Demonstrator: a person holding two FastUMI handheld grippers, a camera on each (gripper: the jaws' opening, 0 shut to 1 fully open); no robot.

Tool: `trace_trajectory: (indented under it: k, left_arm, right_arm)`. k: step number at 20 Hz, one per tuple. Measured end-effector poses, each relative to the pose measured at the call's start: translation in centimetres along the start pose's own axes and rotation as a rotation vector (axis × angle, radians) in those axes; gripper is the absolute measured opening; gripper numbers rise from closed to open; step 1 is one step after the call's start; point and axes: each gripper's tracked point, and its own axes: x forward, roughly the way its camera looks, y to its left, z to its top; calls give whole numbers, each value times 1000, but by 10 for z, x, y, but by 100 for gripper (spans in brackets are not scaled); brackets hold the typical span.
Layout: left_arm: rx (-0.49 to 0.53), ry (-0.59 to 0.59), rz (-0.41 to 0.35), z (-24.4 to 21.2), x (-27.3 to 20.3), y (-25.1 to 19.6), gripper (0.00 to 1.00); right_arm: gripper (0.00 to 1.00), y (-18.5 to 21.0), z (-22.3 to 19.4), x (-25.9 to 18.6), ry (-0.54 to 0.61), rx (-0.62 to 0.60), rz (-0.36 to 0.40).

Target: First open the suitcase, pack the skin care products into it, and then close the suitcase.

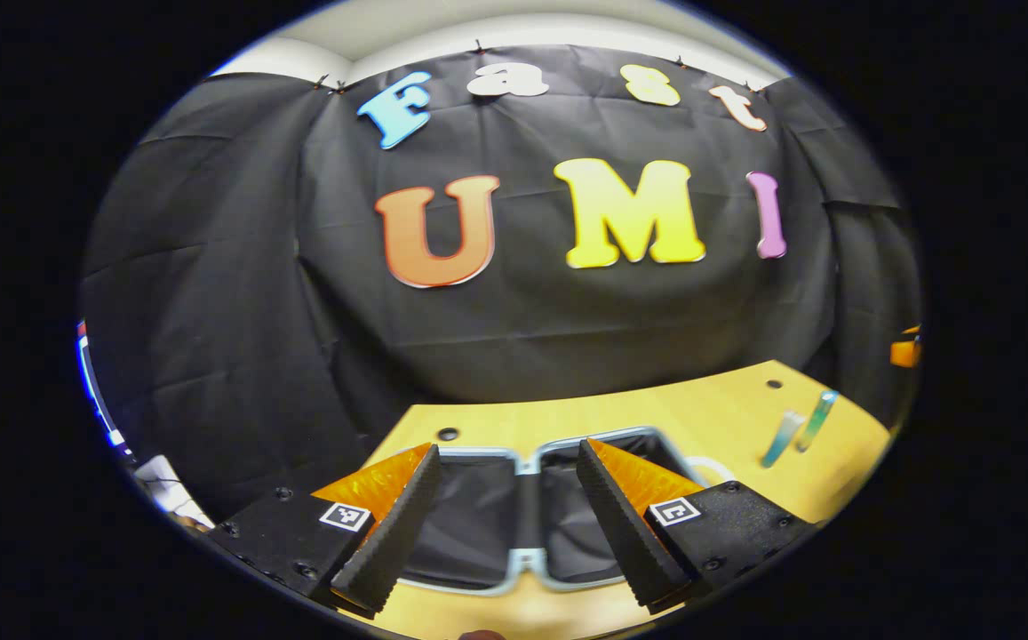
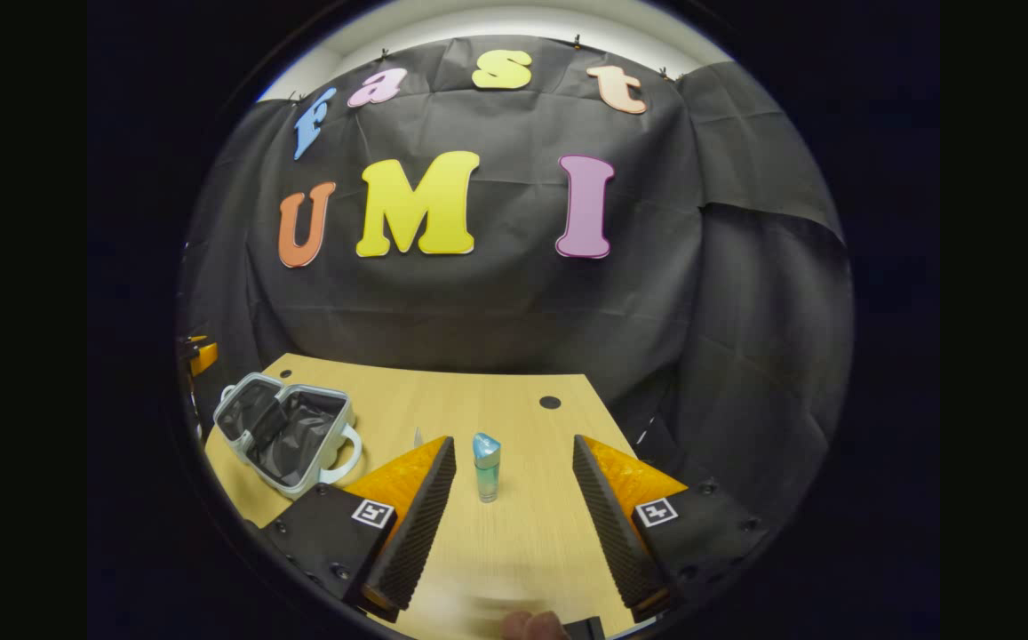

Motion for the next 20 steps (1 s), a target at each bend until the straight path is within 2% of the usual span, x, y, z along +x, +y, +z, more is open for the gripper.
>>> trace_trajectory:
  k: [1,3,5,8,14,16,20]
  left_arm:
    - [-27,8,-63,0,-2,-45,98]
    - [-14,-14,-80,1,3,-108,99]
    - [-24,-22,-80,-2,3,-146,98]
    - [-54,14,-76,-22,3,-184,99]
    - [20,132,-152,-85,11,-254,98]
    - [20,209,-161,-122,37,-281,99]
    - [9,257,-156,-158,83,-309,99]
  right_arm:
    - [80,-4,-4,2,3,5,16]
    - [80,-13,-13,5,20,23,36]
    - [80,-28,-17,8,27,34,41]
    - [80,-46,-21,13,32,43,40]
    - [80,-52,-56,33,115,32,99]
    - [80,-54,-76,41,151,16,122]
    - [80,-58,-105,55,209,-11,141]
